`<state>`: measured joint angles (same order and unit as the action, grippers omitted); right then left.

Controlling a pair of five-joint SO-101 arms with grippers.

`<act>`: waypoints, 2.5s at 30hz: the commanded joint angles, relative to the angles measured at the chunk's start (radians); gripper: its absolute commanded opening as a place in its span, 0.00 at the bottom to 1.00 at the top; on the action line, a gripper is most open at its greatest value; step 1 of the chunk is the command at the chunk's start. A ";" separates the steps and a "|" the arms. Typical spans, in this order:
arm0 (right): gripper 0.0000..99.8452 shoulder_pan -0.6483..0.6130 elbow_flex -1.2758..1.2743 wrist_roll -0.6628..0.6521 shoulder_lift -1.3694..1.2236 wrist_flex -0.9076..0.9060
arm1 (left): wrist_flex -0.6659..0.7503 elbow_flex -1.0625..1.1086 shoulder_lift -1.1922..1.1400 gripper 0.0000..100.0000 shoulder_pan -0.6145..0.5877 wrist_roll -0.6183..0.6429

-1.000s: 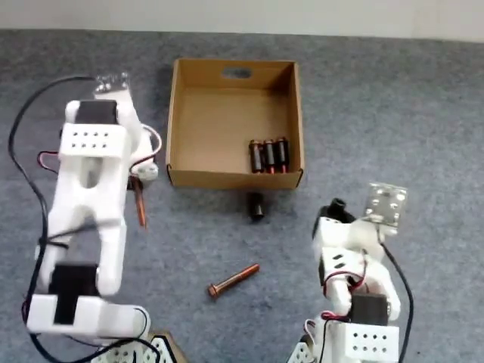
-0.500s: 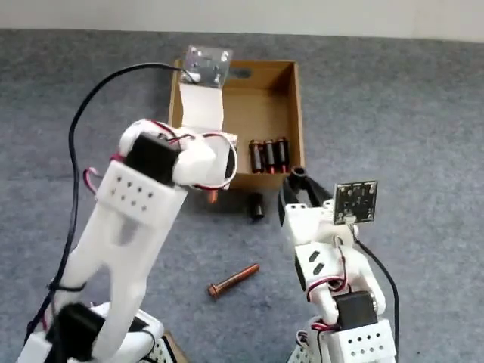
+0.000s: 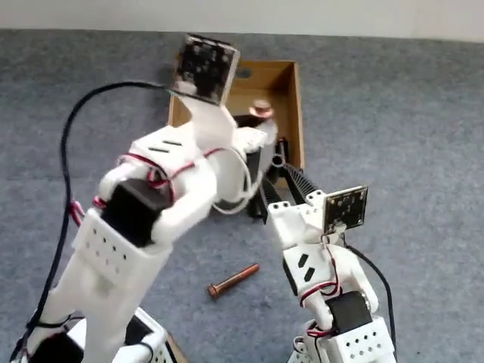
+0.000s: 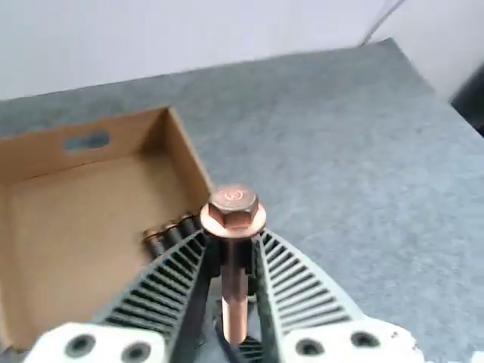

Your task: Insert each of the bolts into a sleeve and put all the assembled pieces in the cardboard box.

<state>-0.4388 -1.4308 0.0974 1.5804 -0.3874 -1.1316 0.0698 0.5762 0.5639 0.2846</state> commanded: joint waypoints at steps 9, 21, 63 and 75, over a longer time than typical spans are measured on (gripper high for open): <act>0.01 -0.012 0.054 0.006 0.012 0.025 | 0.466 0.311 0.136 0.01 0.025 -0.006; 0.01 -0.012 0.054 0.006 0.012 0.025 | 0.485 0.400 0.165 0.01 0.021 -0.008; 0.01 -0.008 0.027 0.006 0.012 0.025 | -0.044 0.289 0.177 0.31 -0.047 -0.157; 0.01 -0.008 0.028 0.006 0.005 0.019 | -0.166 0.407 0.550 0.01 -0.360 -0.163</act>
<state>-0.4419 -1.4323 0.0974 1.5773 -0.3890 -1.2927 0.3890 1.0487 0.3353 0.1297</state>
